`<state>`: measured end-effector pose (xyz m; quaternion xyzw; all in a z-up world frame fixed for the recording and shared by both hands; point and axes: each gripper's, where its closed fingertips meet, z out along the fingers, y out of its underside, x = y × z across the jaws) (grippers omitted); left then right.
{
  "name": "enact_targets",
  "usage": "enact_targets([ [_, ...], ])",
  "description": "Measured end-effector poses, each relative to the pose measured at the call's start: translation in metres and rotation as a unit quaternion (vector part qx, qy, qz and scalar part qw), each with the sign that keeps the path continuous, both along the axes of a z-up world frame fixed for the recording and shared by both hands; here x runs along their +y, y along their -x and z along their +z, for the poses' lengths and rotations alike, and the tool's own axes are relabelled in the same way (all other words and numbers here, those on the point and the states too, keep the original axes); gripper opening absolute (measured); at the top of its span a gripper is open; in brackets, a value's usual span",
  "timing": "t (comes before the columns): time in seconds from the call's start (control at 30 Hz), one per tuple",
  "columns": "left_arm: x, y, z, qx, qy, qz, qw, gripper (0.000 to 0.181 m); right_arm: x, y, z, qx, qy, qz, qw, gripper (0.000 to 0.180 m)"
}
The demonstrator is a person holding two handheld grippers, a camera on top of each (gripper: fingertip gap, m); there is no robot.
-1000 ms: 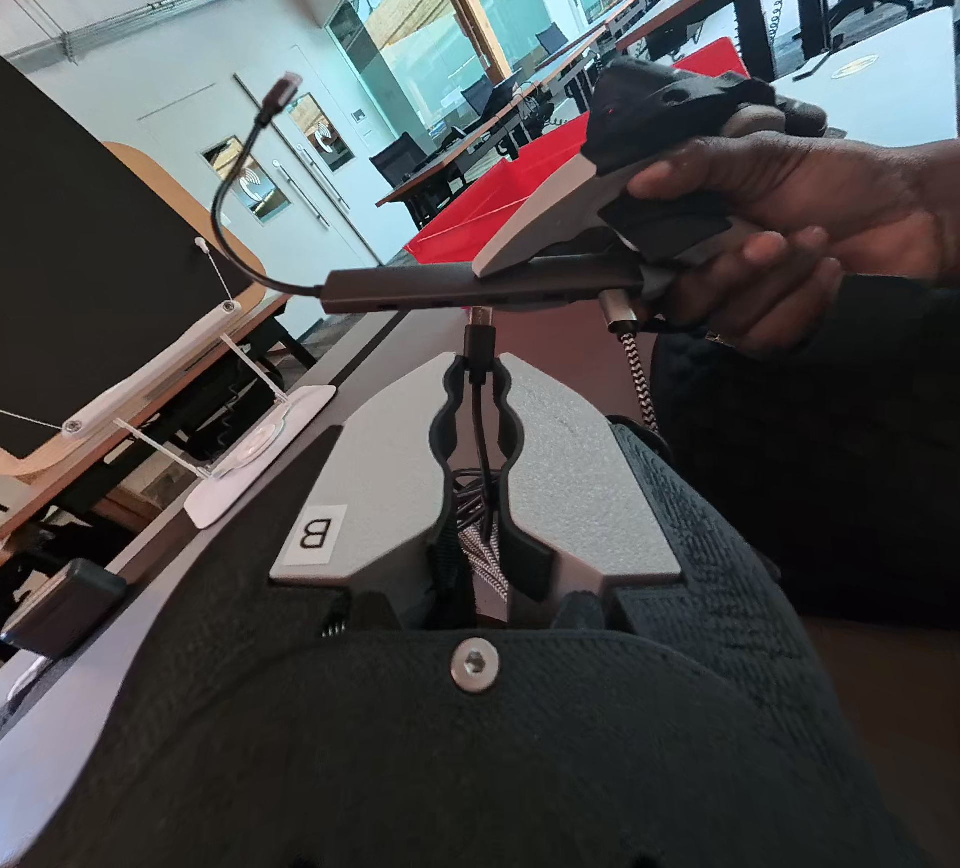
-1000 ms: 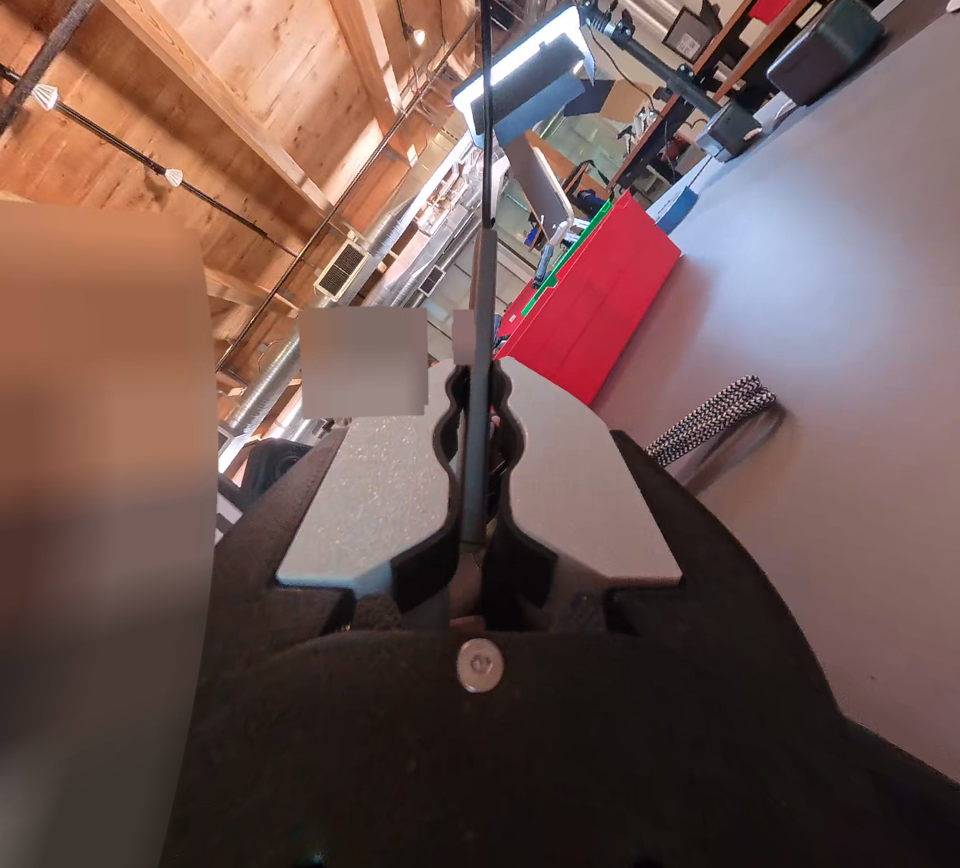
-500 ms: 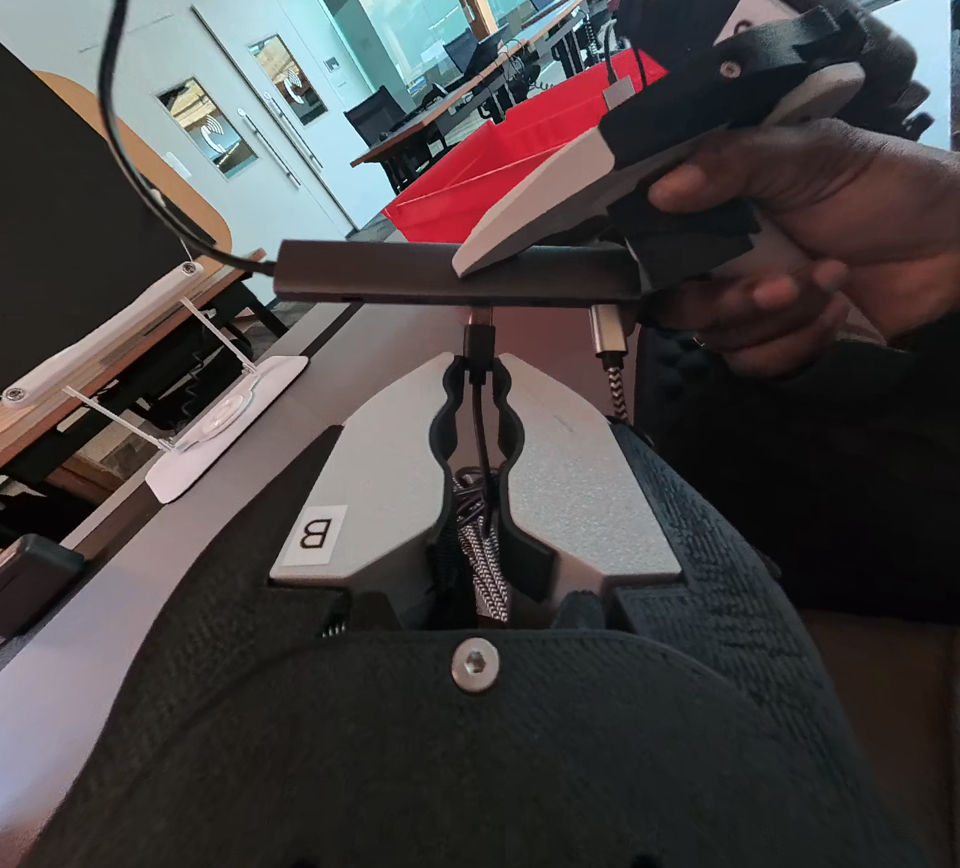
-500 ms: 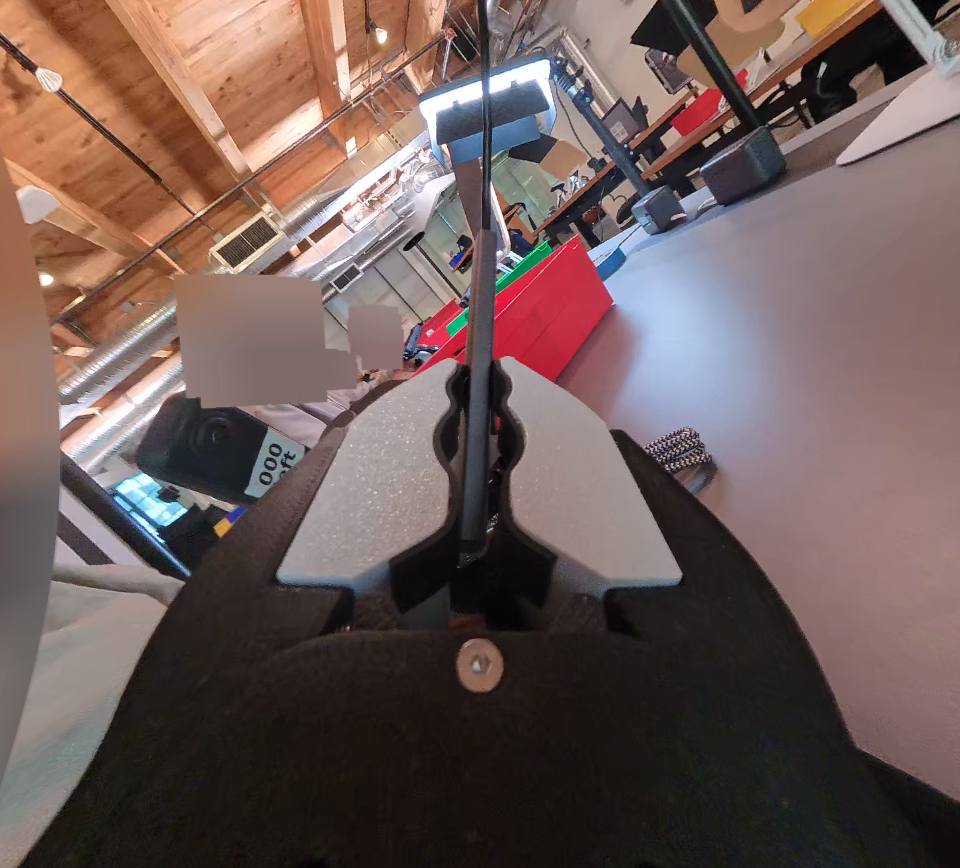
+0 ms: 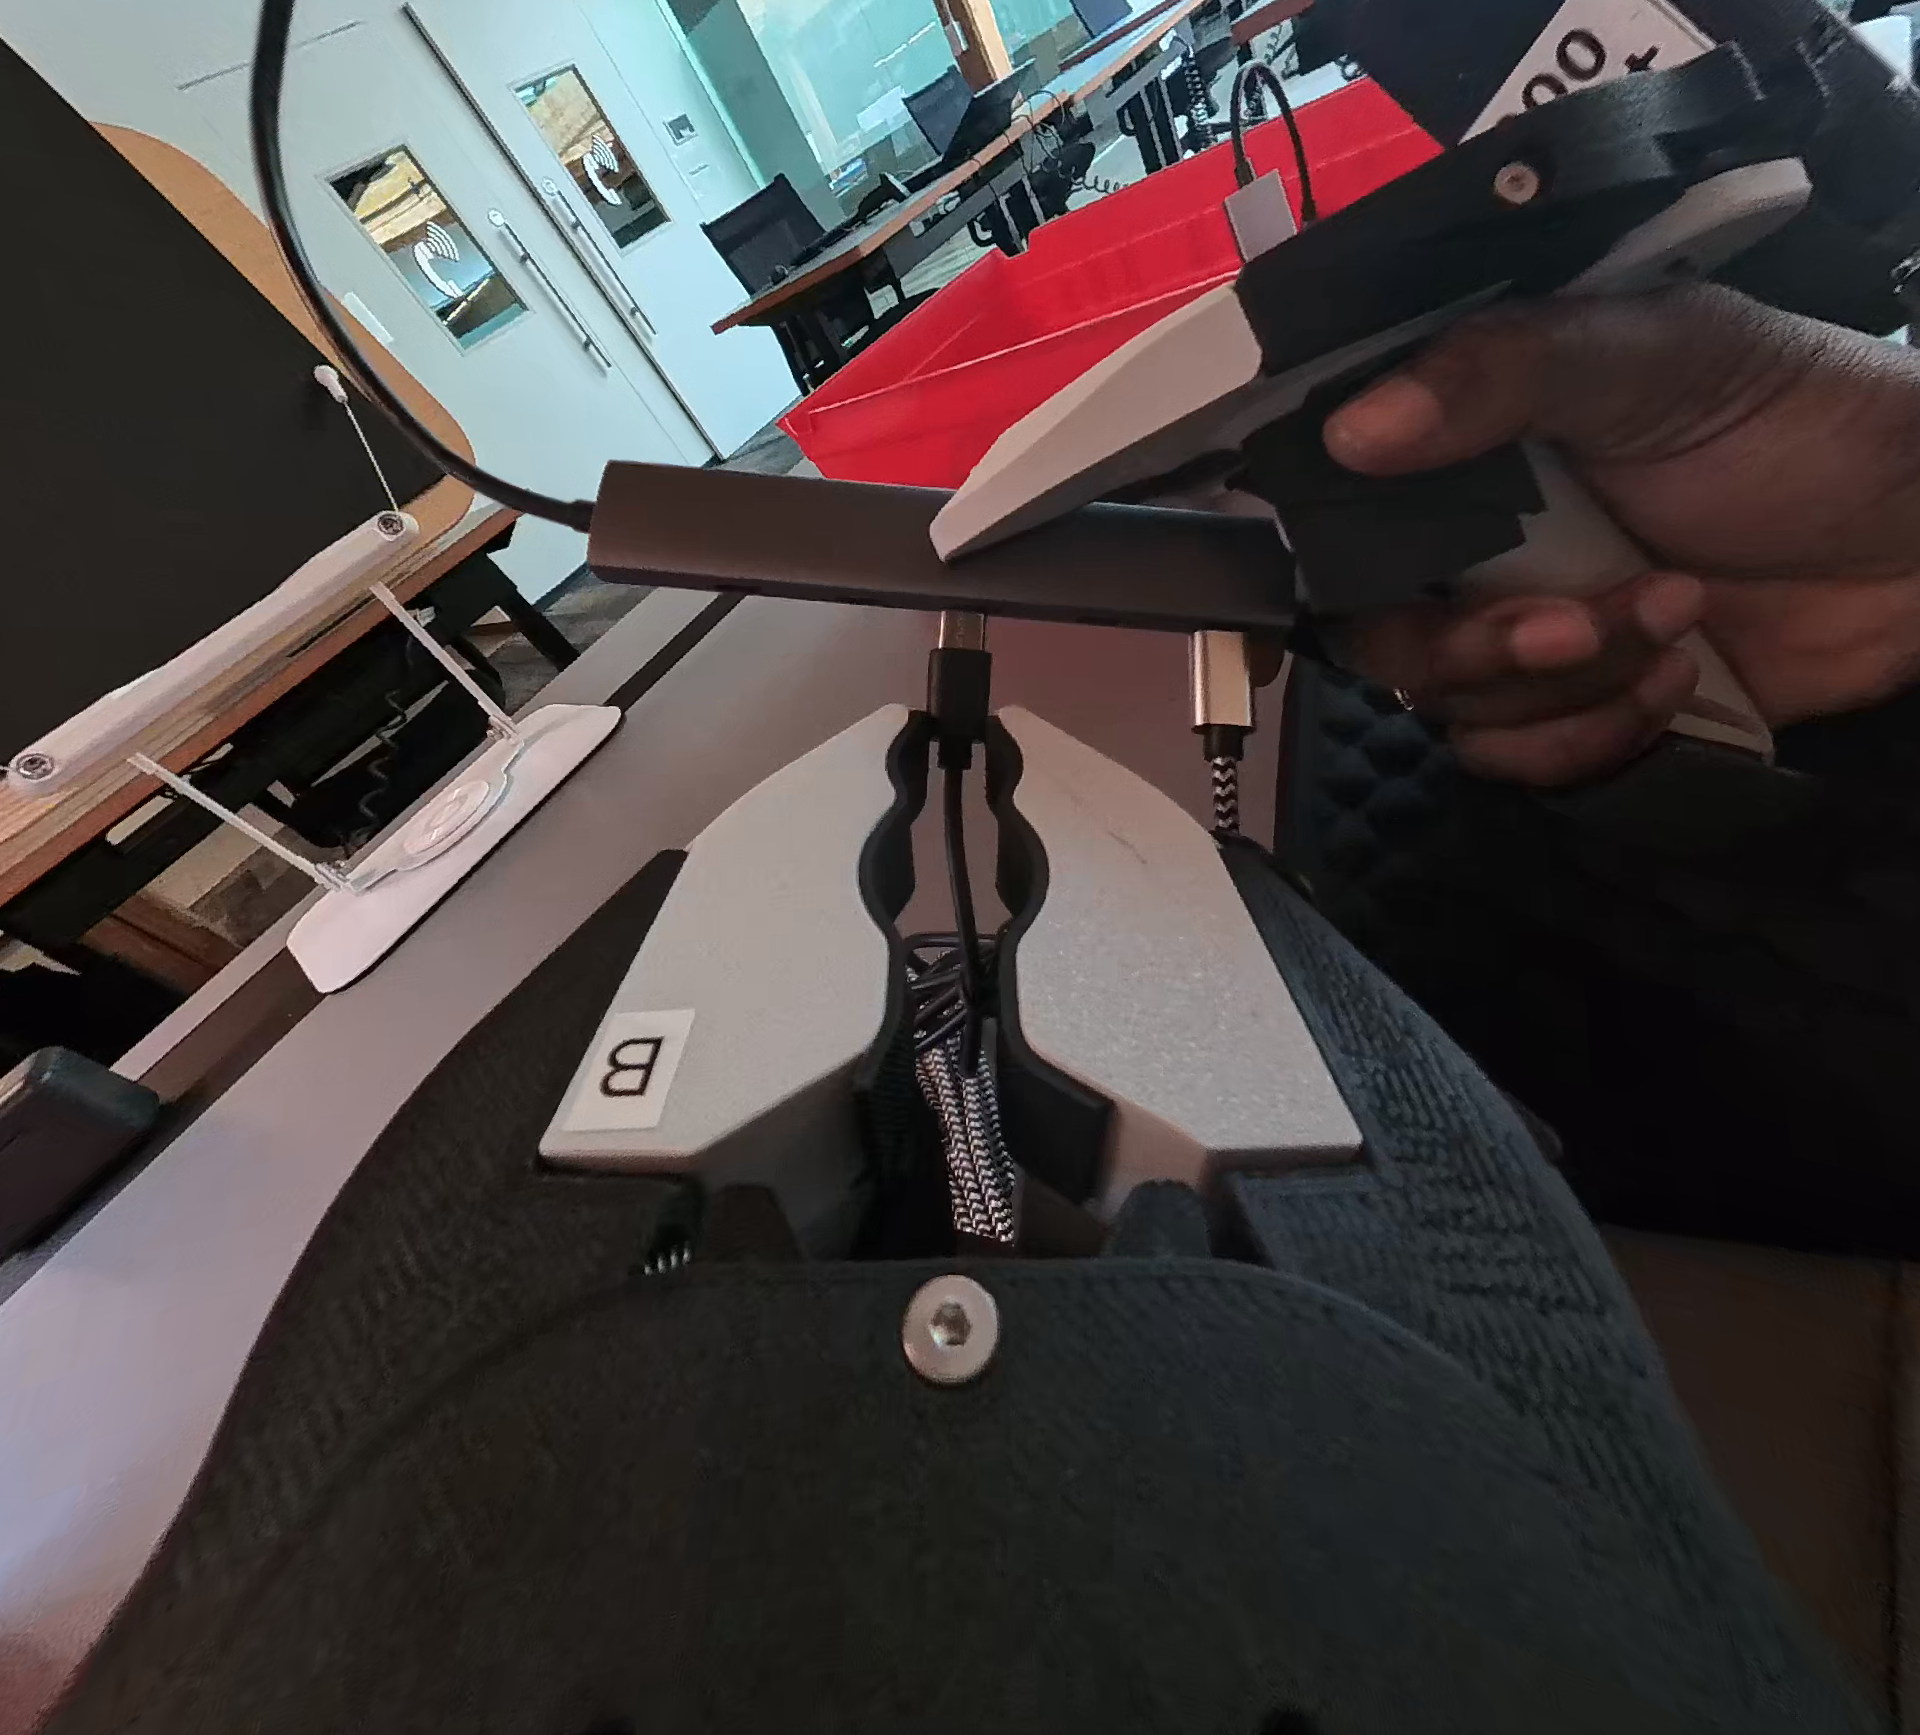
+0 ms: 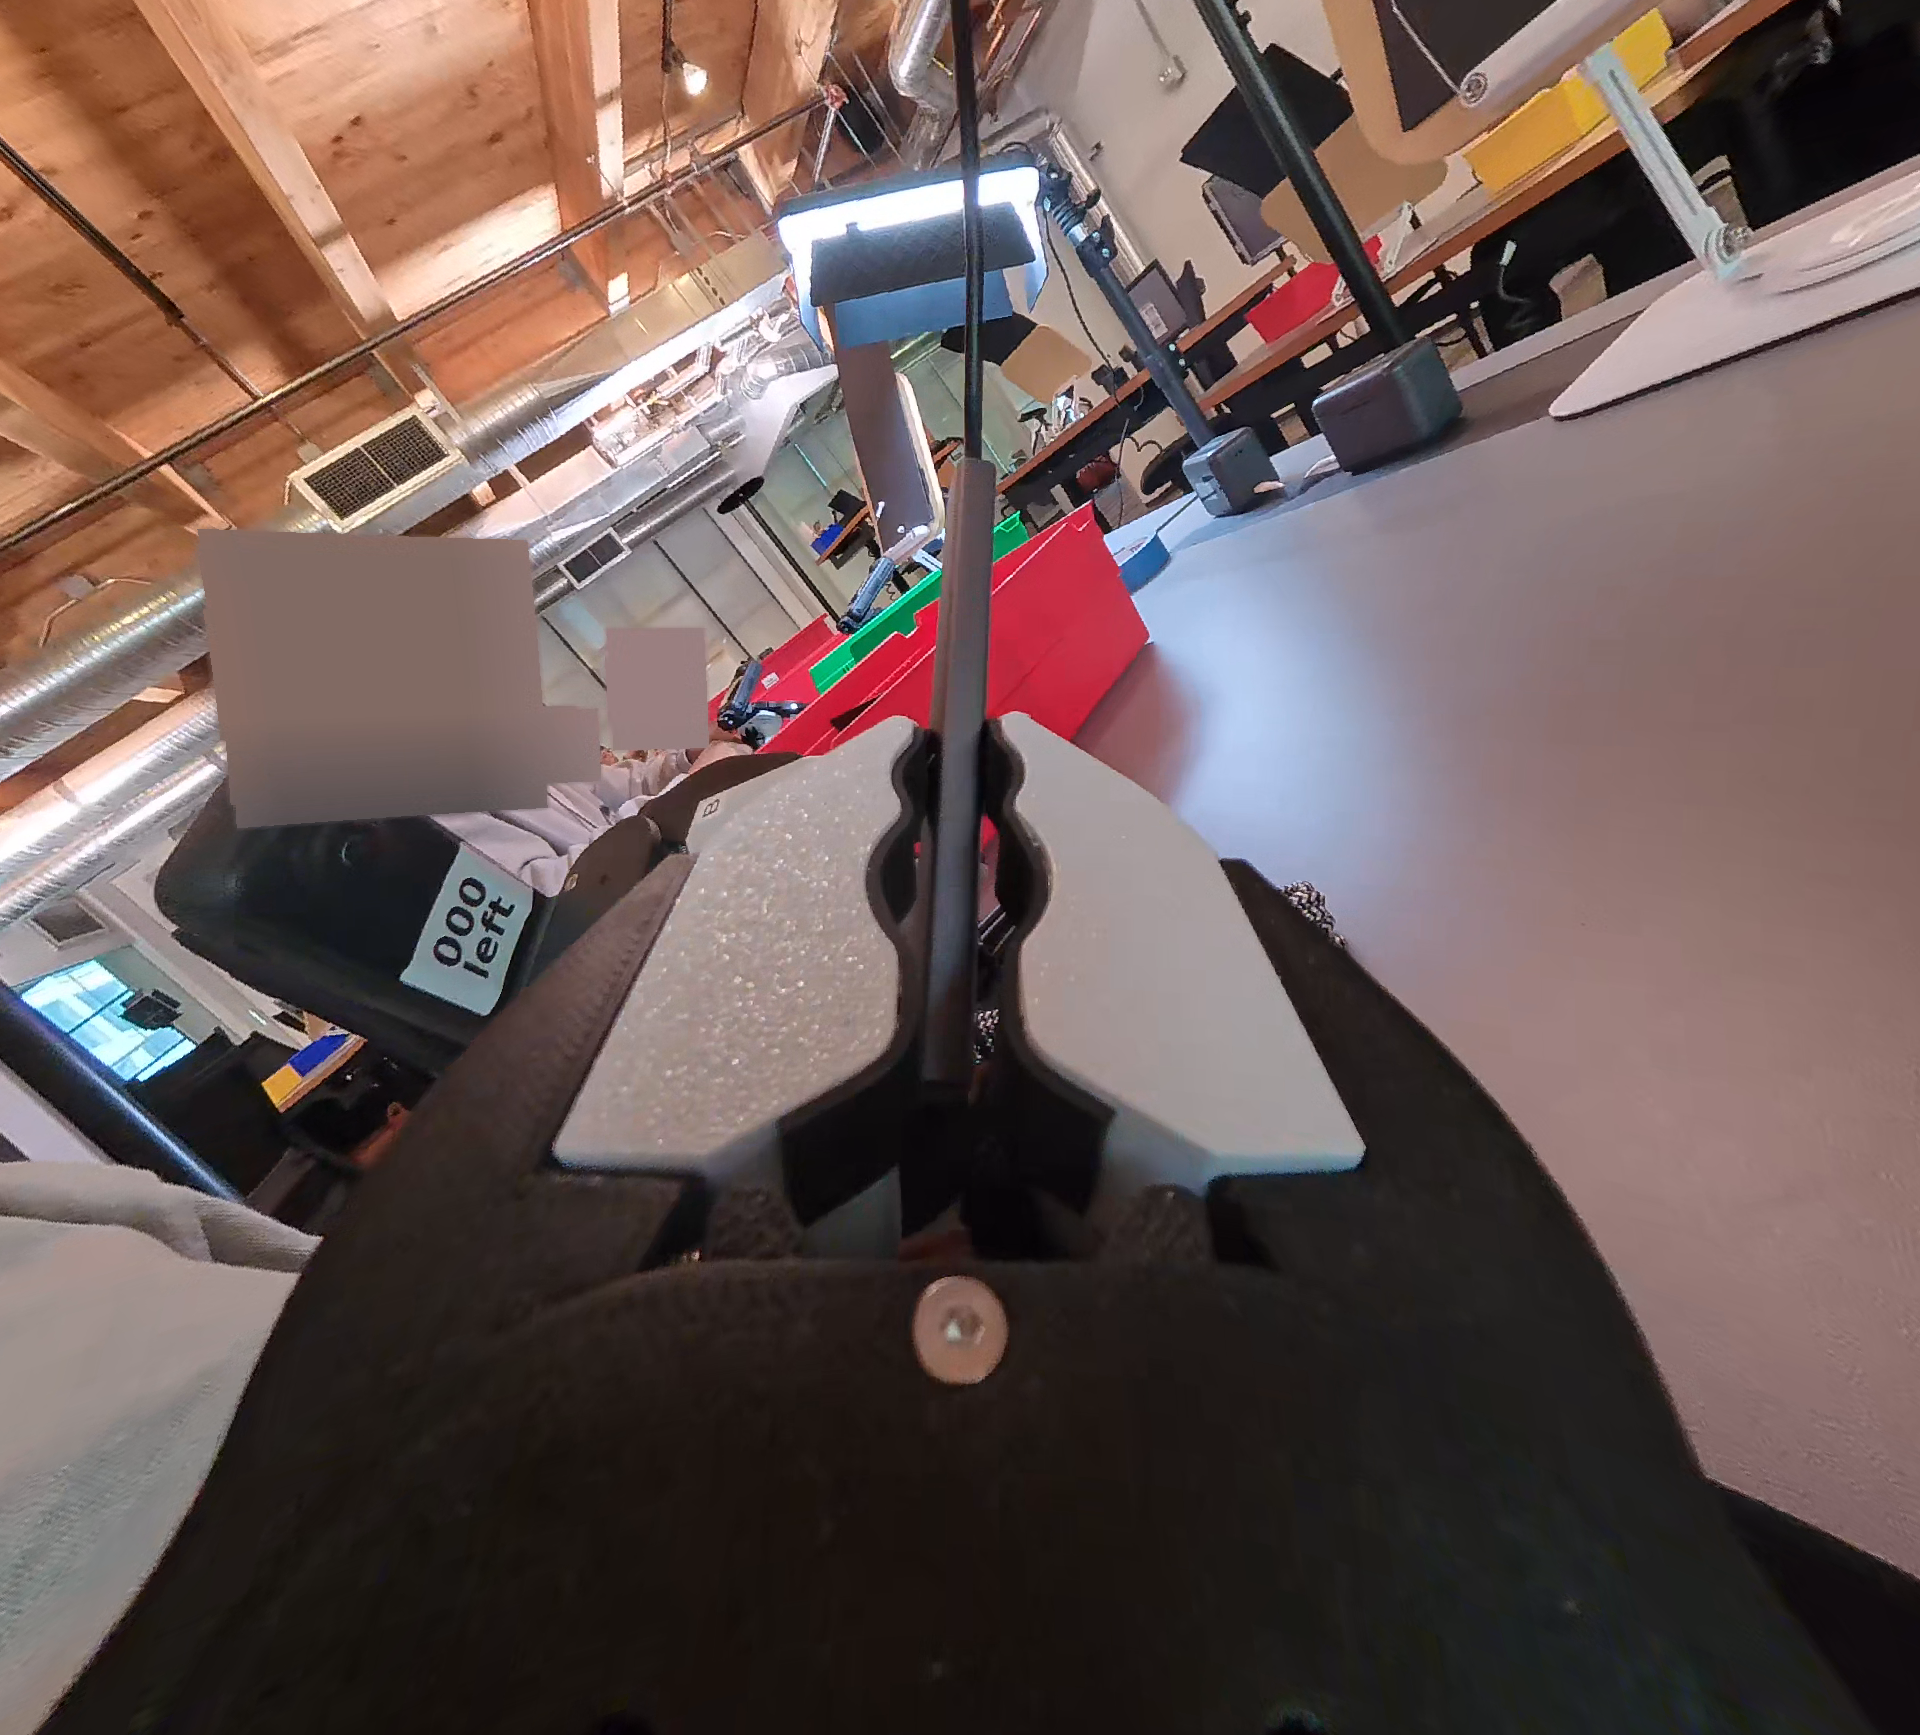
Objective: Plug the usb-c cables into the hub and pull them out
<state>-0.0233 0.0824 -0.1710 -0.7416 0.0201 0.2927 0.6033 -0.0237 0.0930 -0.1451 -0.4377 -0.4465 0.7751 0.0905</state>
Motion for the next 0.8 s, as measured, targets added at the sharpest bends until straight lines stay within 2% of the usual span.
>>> enact_targets([
  [0.8, 0.0004, 0.0020, -0.0052, -0.008, 0.013, 0.004, 1.000, 0.011, 0.0014, 0.0052, -0.0067, -0.030, 0.024, 0.011, 0.999, 0.008],
])
